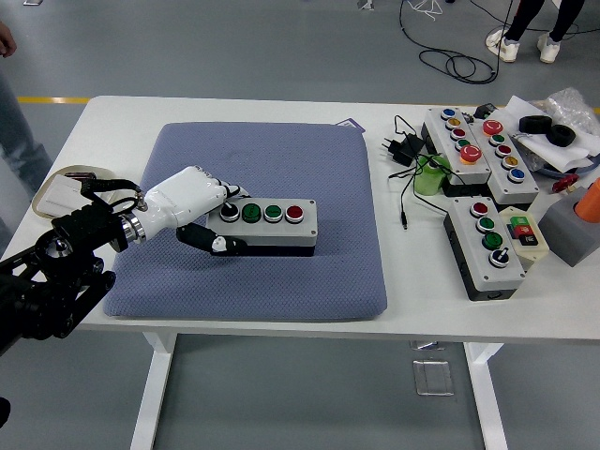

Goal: Pick up the button,place it on the desk,press the button,press the button

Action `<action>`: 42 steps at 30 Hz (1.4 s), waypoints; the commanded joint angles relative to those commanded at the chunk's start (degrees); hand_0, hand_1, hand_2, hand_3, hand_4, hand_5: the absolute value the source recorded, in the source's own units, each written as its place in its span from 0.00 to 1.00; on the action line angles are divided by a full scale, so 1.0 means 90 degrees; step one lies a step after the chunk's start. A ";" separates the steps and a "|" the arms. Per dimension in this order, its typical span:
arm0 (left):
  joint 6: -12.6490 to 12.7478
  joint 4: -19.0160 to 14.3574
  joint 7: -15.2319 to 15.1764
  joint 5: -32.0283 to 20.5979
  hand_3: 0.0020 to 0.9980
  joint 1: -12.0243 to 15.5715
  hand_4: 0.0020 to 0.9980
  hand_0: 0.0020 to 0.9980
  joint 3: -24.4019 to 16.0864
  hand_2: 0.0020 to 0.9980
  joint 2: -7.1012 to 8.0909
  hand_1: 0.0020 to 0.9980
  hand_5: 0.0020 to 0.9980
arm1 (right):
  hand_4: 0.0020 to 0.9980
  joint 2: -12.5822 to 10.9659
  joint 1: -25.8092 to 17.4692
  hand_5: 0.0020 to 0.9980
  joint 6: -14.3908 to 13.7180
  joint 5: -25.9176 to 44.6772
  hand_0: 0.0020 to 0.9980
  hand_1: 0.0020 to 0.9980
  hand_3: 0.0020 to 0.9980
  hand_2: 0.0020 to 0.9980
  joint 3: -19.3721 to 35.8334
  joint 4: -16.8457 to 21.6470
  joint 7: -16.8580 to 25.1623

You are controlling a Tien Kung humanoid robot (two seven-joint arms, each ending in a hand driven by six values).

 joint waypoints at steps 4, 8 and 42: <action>-0.0085 -0.0046 0.0159 0.0000 0.25 0.0015 0.34 0.27 -0.0047 0.24 0.0020 0.23 0.00 | 0.37 0.0000 0.0004 0.23 0.0004 -0.0004 0.65 0.64 0.58 0.66 0.0004 0.0000 -0.0003; -0.0343 -0.0151 0.0286 0.0000 0.34 0.0024 0.41 0.30 -0.0088 0.32 0.0038 0.30 0.00 | 0.37 -0.0006 0.0009 0.24 0.0013 -0.0012 0.65 0.64 0.58 0.66 0.0001 0.0000 -0.0002; -0.1933 -0.0781 0.0402 0.0000 1.00 0.0138 1.00 0.98 -0.0443 1.00 0.0263 0.96 0.80 | 0.37 -0.0002 0.0013 0.23 0.0013 -0.0112 0.66 0.64 0.58 0.67 0.0087 0.0000 0.0002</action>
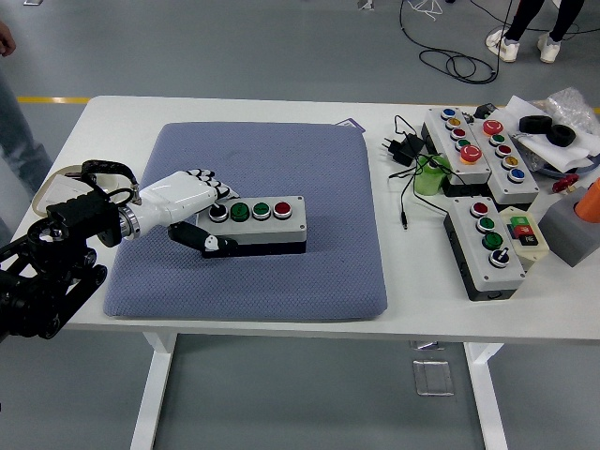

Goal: Pick up the button,place it on the desk,press the button,press the button

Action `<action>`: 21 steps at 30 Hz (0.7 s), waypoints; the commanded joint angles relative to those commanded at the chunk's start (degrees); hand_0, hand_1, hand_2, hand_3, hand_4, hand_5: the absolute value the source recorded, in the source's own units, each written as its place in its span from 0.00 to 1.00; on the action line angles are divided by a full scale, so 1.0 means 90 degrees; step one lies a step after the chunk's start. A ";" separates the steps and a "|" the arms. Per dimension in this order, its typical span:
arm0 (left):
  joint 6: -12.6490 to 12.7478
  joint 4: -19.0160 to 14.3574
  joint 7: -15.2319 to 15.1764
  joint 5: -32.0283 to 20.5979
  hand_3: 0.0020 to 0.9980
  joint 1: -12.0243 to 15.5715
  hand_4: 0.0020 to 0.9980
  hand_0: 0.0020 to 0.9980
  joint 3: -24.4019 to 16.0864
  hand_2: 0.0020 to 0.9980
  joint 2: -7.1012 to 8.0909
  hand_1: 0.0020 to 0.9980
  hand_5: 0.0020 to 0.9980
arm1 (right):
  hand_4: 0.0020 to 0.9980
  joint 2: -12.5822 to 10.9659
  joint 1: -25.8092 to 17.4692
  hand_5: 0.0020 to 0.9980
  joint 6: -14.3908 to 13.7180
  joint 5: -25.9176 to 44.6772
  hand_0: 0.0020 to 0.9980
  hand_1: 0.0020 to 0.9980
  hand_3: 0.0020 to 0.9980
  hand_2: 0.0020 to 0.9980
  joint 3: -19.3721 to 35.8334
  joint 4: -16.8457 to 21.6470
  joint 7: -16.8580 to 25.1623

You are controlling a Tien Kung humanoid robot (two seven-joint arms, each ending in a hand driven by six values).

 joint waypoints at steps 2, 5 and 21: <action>-0.0031 0.0028 0.0017 0.0000 1.00 0.0008 1.00 0.98 -0.0015 1.00 -0.0007 0.96 0.80 | 0.37 -0.0001 -0.0002 0.23 0.0002 -0.0002 0.66 0.64 0.58 0.67 -0.0002 0.0000 0.0001; -0.0107 0.0051 0.0054 -0.0002 1.00 0.0027 1.00 1.00 -0.0043 1.00 -0.0006 0.99 0.81 | 0.37 -0.0003 -0.0005 0.23 0.0003 0.0007 0.66 0.64 0.58 0.67 -0.0012 0.0000 0.0004; 0.0148 -0.1352 -0.0061 -0.1780 1.00 0.0583 1.00 1.00 -0.1257 1.00 0.0172 0.98 0.82 | 0.37 -0.0002 -0.0023 0.23 0.0000 0.0001 0.65 0.64 0.58 0.66 0.0011 0.0000 0.0010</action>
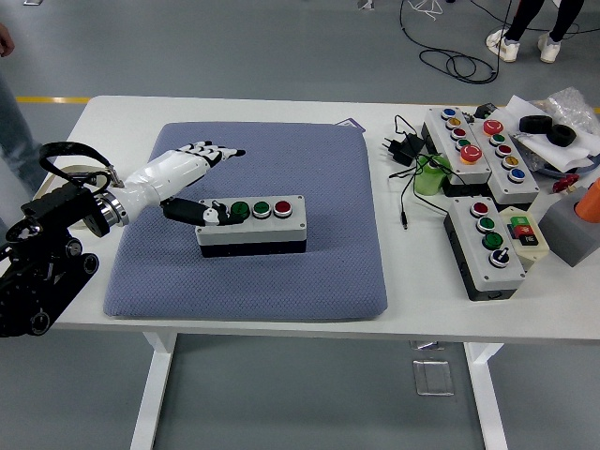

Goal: Pick up the button,place it on the desk,press the button,press the button

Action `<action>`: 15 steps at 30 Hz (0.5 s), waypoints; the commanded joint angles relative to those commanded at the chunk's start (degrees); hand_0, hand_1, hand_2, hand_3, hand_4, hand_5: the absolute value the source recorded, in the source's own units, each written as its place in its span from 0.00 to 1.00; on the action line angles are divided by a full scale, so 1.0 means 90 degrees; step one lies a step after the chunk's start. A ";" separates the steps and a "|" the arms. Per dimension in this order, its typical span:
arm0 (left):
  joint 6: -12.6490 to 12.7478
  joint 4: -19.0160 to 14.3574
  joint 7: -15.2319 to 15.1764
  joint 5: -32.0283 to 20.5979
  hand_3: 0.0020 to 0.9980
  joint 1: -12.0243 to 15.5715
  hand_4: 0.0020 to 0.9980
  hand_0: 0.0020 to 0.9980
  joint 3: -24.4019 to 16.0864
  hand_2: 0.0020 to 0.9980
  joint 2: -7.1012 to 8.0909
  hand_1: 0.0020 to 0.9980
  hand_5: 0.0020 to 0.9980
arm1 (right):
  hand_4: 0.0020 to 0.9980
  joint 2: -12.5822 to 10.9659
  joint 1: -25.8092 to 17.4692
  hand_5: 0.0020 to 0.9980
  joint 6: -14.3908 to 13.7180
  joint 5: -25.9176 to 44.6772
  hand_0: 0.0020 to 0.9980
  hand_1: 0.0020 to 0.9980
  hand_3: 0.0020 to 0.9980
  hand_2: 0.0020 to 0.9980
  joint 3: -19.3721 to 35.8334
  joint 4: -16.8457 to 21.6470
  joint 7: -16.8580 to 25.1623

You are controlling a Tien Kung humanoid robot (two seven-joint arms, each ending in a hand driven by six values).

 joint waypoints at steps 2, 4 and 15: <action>0.0262 -0.0375 0.0113 -0.0027 1.00 0.0060 0.91 0.52 -0.0119 0.59 0.0036 0.50 0.85 | 0.37 0.0001 0.0005 0.23 0.0004 -0.0020 0.65 0.64 0.58 0.67 0.0007 0.0000 0.0000; 0.0528 -0.0725 0.0306 -0.0118 1.00 0.0119 0.91 0.52 -0.0161 0.59 0.0077 0.50 0.85 | 0.37 0.0000 0.0006 0.23 0.0008 -0.0033 0.65 0.64 0.58 0.67 0.0015 0.0000 -0.0001; 0.0581 -0.2315 0.1094 0.0075 0.91 0.0233 0.43 0.09 0.0066 0.09 0.0204 0.03 0.00 | 0.37 -0.0003 0.0005 0.23 0.0011 -0.0046 0.65 0.64 0.58 0.66 0.0023 0.0000 -0.0008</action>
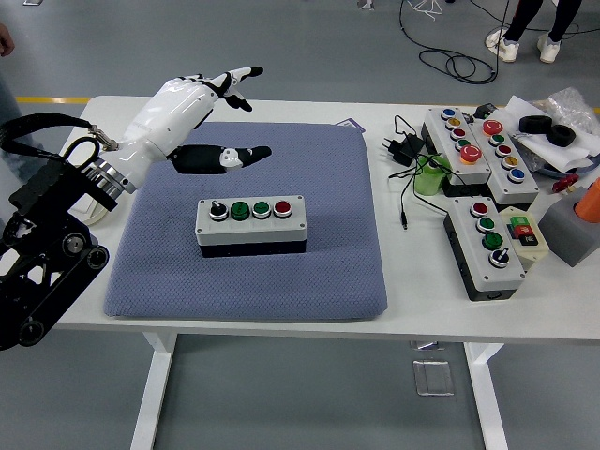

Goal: Pick up the button,place it on the desk,press the button,press the button

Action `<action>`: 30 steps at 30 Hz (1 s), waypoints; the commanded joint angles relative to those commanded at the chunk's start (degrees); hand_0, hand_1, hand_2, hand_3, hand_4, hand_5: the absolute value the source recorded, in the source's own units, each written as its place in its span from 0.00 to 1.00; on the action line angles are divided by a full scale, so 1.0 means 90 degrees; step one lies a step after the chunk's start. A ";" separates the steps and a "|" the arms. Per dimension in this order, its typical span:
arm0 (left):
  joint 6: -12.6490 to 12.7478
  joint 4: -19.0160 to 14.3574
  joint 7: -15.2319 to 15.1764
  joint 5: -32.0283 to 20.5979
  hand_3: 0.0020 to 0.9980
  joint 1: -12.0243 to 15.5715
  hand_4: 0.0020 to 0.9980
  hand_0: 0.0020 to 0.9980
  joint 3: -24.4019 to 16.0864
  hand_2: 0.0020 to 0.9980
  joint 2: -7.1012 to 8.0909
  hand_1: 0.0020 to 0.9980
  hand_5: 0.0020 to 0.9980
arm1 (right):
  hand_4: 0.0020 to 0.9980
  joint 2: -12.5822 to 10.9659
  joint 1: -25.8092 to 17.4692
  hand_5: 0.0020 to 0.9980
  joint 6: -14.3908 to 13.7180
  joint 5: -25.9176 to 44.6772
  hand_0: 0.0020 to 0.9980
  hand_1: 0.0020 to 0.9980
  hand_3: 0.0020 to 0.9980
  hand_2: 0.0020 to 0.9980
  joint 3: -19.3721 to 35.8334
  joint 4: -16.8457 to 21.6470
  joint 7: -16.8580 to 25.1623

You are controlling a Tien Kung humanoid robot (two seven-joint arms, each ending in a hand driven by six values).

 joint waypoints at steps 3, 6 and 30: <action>-0.0061 -0.0154 0.0044 0.0092 0.91 -0.0014 0.43 0.09 0.0075 0.09 -0.0008 0.03 0.00 | 0.37 0.0000 -0.0003 0.23 -0.0002 -0.0004 0.65 0.64 0.58 0.66 0.0003 0.0000 -0.0001; 0.0084 -0.0193 0.0045 0.0101 0.91 -0.0031 0.40 0.07 0.0175 0.04 -0.0026 0.00 0.00 | 0.37 0.0000 0.0001 0.23 -0.0002 -0.0010 0.65 0.64 0.58 0.66 0.0007 0.0000 -0.0002; -0.1179 -0.0273 0.0153 0.0547 0.82 0.0034 0.50 0.05 0.0740 0.00 0.0161 0.00 0.00 | 0.37 -0.0003 -0.0007 0.23 0.0004 -0.0007 0.65 0.64 0.58 0.66 -0.0003 0.0000 -0.0007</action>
